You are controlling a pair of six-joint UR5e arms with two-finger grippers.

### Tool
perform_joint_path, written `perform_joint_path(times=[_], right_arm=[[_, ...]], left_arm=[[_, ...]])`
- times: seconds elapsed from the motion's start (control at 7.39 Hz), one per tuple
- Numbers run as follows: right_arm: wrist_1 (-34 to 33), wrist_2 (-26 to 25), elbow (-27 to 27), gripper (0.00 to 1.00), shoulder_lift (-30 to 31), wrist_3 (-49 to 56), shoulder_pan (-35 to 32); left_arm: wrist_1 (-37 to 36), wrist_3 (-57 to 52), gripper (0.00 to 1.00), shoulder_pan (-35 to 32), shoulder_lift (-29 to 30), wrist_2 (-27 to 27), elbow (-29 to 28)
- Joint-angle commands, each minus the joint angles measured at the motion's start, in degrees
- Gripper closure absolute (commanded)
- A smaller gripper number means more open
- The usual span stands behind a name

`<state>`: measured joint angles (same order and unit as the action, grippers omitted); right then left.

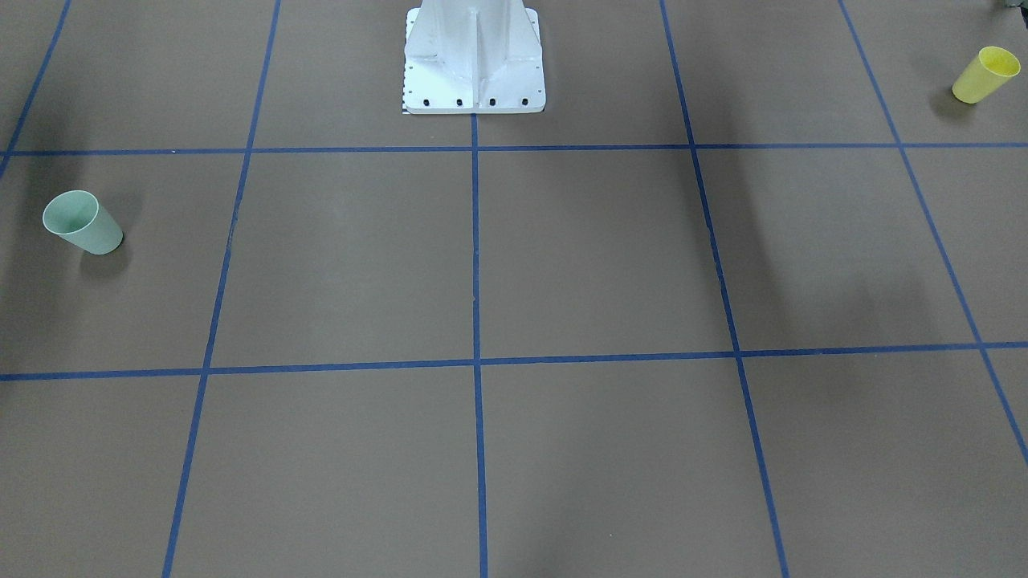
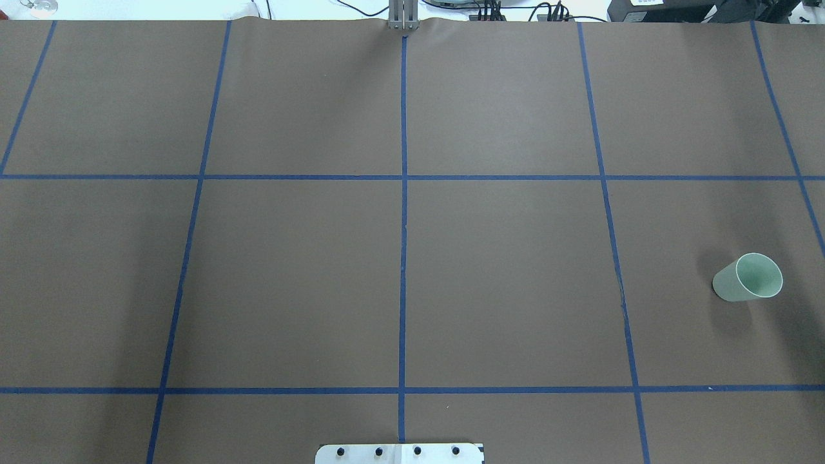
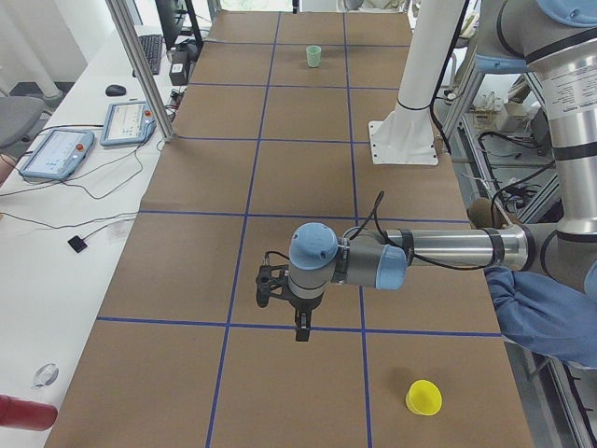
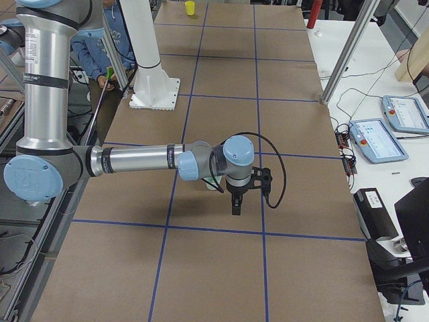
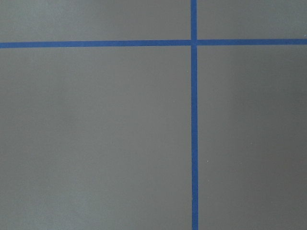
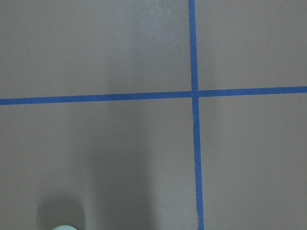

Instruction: Transfer and stack yellow cup on green cup

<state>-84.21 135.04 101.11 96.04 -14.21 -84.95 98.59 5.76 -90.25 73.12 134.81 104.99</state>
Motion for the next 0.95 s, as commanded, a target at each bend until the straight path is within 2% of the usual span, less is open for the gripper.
perform_joint_path(times=[0.0,0.41,0.54,0.68,0.81], right_arm=[[-0.2,0.1,-0.1,0.00,0.3,-0.2,0.0],[-0.2,2.5,-0.4,0.00,0.7,-0.2,0.0],[-0.1,3.4,-0.3,0.00,1.1,-0.2,0.0],[0.0,4.0,0.0,0.00,1.1,-0.2,0.0],[0.0,4.7,0.0,0.00,1.1,-0.2,0.0]], left_arm=[[2.5,12.9,0.00,2.1,0.0,3.1,-0.1],[10.1,39.1,0.00,12.0,0.0,-4.8,-0.2],[10.7,49.0,0.00,13.9,-0.1,-5.3,-0.1],[16.6,54.6,0.00,16.2,-3.5,-10.7,-0.1],[18.8,61.7,0.00,19.6,-4.5,-13.6,0.0]])
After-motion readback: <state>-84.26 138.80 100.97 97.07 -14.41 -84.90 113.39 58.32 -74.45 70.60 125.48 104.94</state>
